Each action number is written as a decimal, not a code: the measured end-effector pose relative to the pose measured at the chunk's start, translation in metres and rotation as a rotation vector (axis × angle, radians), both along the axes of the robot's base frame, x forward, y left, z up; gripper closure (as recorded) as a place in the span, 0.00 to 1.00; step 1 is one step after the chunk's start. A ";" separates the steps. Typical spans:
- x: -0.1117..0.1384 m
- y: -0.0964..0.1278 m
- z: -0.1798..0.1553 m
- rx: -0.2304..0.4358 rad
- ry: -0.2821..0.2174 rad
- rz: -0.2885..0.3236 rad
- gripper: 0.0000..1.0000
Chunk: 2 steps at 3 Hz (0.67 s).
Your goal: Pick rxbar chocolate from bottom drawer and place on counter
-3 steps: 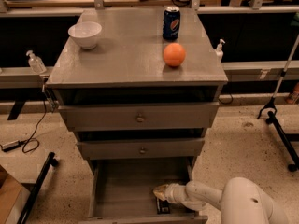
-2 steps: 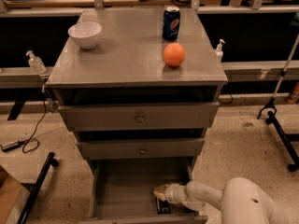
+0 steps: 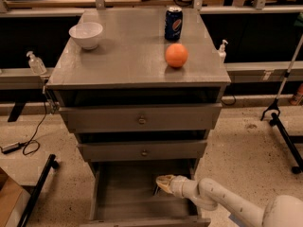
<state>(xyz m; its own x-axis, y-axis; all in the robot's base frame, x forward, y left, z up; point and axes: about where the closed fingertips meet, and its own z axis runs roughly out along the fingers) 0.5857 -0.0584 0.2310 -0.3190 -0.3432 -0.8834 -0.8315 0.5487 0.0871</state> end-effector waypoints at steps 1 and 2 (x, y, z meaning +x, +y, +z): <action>0.002 -0.004 0.045 0.077 -0.054 0.028 1.00; -0.008 -0.015 0.092 0.117 -0.091 0.056 1.00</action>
Offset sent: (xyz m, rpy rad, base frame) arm -0.0312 -0.0282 0.1537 0.1551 -0.1304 0.0953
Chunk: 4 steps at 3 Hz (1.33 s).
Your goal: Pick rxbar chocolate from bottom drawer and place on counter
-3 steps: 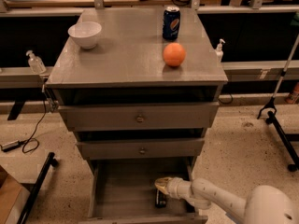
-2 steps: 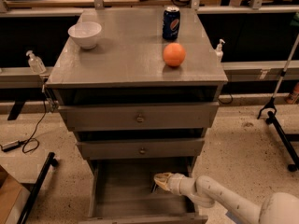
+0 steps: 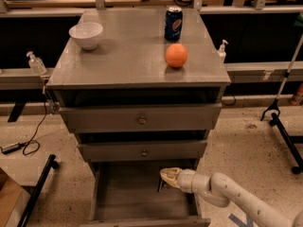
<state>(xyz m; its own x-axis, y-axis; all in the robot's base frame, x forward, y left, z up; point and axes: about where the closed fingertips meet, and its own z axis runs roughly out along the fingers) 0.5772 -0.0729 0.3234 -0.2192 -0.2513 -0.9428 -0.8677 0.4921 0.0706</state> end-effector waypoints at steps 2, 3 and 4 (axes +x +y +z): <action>-0.044 -0.027 0.083 0.042 0.000 0.071 1.00; -0.060 -0.043 0.127 0.050 -0.015 0.095 1.00; -0.059 -0.062 0.192 0.028 -0.066 0.097 1.00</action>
Offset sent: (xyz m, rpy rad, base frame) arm -0.0724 -0.0506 0.1350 0.0719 0.0072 0.1113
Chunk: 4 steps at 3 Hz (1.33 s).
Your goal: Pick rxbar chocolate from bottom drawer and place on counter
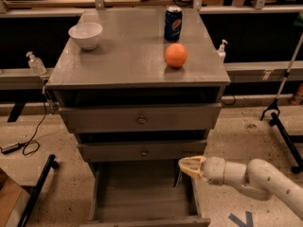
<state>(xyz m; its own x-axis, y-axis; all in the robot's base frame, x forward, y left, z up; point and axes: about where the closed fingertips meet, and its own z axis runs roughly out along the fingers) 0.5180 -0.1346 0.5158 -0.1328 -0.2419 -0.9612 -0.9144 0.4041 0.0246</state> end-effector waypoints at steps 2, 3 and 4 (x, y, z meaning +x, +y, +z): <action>0.028 -0.022 0.105 -0.125 -0.150 -0.048 1.00; 0.029 -0.021 0.106 -0.124 -0.149 -0.042 1.00; 0.029 -0.018 0.107 -0.123 -0.146 -0.026 1.00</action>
Offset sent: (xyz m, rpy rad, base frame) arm 0.0462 -0.0412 0.1607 -0.1975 -0.2436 -0.1052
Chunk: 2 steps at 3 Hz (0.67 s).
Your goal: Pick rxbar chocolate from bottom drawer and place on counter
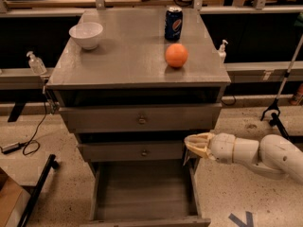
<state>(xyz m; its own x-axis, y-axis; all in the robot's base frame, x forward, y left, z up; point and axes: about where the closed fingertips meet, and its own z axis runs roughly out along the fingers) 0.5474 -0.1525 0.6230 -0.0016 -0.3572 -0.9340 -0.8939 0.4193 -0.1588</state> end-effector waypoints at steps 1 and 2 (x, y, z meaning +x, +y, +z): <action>-0.002 -0.001 0.005 0.002 -0.016 -0.002 1.00; -0.021 -0.005 0.049 0.017 -0.141 -0.015 1.00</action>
Offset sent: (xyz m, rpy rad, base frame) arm -0.0489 -0.0171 0.1110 0.0363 -0.3160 -0.0432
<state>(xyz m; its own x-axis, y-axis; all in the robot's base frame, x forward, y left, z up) 0.5269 -0.1574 0.6723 0.1254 -0.3418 -0.9314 -0.8567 0.4361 -0.2754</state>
